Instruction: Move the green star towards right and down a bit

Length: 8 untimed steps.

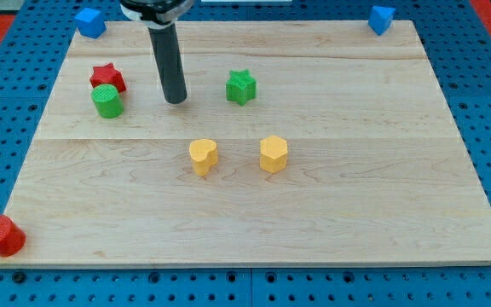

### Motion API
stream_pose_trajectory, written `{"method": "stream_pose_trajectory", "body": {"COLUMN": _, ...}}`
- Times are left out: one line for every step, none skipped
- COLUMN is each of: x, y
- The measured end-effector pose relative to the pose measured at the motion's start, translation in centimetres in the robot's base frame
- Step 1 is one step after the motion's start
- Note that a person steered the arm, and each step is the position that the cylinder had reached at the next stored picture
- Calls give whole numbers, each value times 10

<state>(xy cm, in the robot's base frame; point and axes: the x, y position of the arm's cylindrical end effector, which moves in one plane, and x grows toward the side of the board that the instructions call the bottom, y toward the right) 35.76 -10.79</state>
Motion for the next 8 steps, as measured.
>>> {"method": "stream_pose_trajectory", "body": {"x": -22, "y": 29}}
{"method": "stream_pose_trajectory", "body": {"x": -21, "y": 97}}
{"method": "stream_pose_trajectory", "body": {"x": -14, "y": 165}}
{"method": "stream_pose_trajectory", "body": {"x": 4, "y": 222}}
{"method": "stream_pose_trajectory", "body": {"x": 31, "y": 270}}
{"method": "stream_pose_trajectory", "body": {"x": 31, "y": 265}}
{"method": "stream_pose_trajectory", "body": {"x": -14, "y": 268}}
{"method": "stream_pose_trajectory", "body": {"x": -18, "y": 254}}
